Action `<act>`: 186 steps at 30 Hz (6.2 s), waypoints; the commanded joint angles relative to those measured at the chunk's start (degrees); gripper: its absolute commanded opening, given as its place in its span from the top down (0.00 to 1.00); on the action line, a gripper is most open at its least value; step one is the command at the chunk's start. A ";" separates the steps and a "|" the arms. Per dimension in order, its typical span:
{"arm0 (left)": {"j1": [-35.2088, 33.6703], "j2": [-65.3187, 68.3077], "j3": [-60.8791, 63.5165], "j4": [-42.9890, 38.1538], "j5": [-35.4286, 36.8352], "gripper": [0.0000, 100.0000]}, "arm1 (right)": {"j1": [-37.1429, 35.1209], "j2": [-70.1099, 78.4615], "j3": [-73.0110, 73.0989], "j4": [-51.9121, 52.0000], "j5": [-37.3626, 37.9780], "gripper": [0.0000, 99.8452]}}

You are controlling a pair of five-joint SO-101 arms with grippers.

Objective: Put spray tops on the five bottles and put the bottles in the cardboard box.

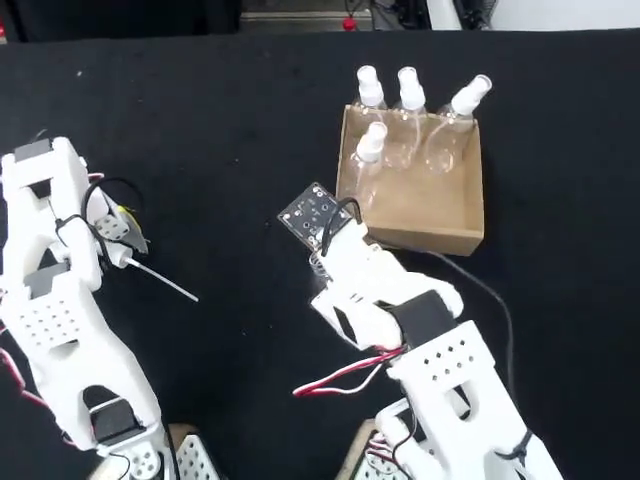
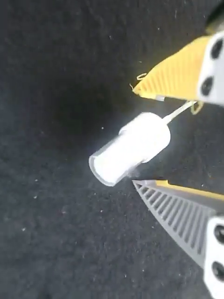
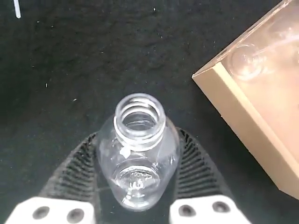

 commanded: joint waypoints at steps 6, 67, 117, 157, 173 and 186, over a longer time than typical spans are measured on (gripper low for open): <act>1.36 -0.35 -2.59 0.09 -2.99 0.98 | -0.79 -1.27 -0.04 -1.58 -0.35 0.99; 26.42 -88.53 33.54 -22.59 -5.27 0.97 | -17.05 -1.27 21.58 -49.67 -8.09 0.99; 41.19 -123.69 72.22 -34.81 -12.84 0.97 | -17.05 -1.36 21.41 -49.41 -8.09 0.99; 29.85 -124.13 68.79 -35.08 -13.01 0.81 | -16.79 -1.36 21.67 -49.32 -8.09 0.99; 29.93 -124.04 76.79 -36.22 -13.36 0.81 | -16.79 -1.36 21.67 -49.32 -8.09 0.99; 33.54 -124.13 72.13 -33.32 -13.54 0.81 | -16.79 -1.36 21.67 -49.23 -8.09 0.99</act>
